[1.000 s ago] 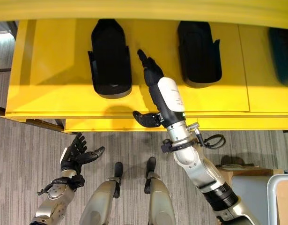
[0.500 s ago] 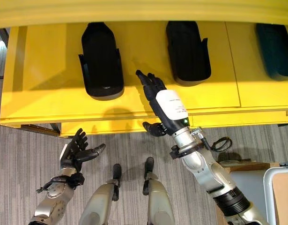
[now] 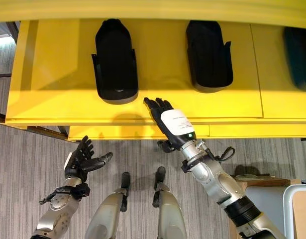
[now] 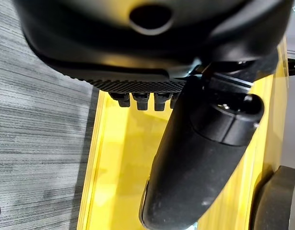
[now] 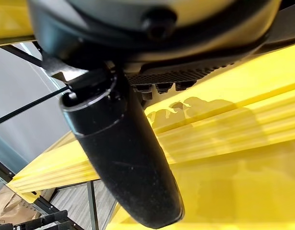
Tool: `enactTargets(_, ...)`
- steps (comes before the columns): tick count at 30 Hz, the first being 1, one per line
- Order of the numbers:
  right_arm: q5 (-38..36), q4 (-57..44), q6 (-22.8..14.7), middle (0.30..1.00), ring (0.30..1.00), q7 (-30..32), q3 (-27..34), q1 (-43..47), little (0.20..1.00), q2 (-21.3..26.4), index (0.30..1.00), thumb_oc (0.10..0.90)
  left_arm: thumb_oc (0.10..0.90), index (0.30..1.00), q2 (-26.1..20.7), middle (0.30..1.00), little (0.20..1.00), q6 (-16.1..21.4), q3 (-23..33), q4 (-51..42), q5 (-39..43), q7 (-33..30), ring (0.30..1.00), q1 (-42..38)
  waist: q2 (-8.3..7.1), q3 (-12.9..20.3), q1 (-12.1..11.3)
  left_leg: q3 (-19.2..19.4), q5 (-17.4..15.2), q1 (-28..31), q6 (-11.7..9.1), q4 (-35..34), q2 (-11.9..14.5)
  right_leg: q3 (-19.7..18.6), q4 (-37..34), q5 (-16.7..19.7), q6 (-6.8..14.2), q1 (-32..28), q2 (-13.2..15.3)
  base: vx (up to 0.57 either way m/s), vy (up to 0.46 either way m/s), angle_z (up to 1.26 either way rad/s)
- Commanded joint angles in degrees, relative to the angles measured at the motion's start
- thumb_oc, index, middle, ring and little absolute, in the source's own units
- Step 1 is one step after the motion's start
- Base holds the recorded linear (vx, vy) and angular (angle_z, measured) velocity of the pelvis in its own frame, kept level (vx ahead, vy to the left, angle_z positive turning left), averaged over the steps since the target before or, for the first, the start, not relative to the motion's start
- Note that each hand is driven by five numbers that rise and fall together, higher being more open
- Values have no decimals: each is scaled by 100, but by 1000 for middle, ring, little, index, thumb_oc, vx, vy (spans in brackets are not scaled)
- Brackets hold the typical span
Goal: Move parts from the plastic box to the shelf.
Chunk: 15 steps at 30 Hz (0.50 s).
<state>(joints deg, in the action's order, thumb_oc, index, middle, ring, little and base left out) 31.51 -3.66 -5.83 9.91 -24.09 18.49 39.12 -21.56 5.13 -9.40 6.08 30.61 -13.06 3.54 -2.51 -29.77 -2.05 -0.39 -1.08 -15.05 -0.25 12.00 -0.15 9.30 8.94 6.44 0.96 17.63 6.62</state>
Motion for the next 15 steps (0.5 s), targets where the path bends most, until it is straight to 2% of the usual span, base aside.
enactTargets(1, 72, -458, -263, 1000, 1000, 280, -3, 219, 1000, -76, 1000, 900, 900, 1000, -202, 1000, 1000, 516, 38, -606, -141, 59, 1000, 305, -189, 733, -74, -199, 168, -226, -154, -105, 249, -144, 259, -322, 611, -185, 530, 0, 0, 0)
enactTargets(7, 50, -603, -317, 1000, 1000, 348, 190, -10, 1000, -61, 1000, 900, 900, 1000, -304, 1000, 1000, 540, 168, -790, -607, -75, 1000, 284, -192, 779, -58, -208, 198, -177, -157, -201, 261, -138, 230, -317, 618, -212, 540, 0, 0, 0)
enactTargets(15, -28, -693, -537, 1000, 1000, 427, 459, -288, 1000, 100, 1000, 900, 900, 1000, -832, 1000, 1000, 696, 480, -1293, -2063, -288, 1000, 533, -121, 831, -73, -224, 193, -115, -178, -229, 272, -107, 229, -363, 634, -269, 553, 0, 0, 0)
